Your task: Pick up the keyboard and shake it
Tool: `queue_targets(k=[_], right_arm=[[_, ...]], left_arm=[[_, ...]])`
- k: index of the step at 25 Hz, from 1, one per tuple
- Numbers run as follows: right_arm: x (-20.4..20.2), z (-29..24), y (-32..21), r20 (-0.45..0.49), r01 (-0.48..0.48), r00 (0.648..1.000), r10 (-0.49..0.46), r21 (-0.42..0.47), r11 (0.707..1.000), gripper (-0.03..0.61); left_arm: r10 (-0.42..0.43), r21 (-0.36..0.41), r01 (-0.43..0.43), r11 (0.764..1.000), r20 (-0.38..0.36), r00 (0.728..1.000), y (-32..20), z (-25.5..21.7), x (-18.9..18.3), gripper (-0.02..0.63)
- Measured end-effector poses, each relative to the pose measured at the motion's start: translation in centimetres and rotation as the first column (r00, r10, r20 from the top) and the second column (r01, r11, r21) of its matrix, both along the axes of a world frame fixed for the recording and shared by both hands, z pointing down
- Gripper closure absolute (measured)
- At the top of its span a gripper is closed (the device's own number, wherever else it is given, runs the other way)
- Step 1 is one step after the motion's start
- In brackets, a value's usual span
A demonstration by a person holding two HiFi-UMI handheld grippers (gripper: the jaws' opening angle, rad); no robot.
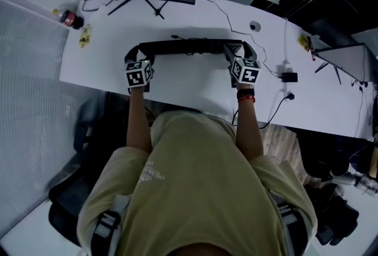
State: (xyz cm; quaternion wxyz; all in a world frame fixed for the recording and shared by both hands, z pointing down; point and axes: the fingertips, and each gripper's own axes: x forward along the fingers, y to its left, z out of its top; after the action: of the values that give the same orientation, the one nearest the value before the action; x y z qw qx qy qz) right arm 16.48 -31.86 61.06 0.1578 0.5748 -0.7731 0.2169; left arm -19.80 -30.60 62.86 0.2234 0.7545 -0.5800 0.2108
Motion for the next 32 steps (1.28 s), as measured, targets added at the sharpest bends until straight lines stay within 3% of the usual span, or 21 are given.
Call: queue_targets(k=[18,32], right_arm=[[0.3,1.5,7.2,-0.004,0.023,1.0,-0.023,-0.033,0.999,0.192],[0.3,2.6,9.5,-0.021,0.025,0.999,-0.026,-0.049,0.998,0.193]], left_arm=[[-0.047,-0.027,0.046,0.999,-0.007,0.999,8.2,1.4,0.2,0.302],[-0.04,-0.066,0.04,0.997,0.004,0.999,10.7,3.0,0.3,0.302]])
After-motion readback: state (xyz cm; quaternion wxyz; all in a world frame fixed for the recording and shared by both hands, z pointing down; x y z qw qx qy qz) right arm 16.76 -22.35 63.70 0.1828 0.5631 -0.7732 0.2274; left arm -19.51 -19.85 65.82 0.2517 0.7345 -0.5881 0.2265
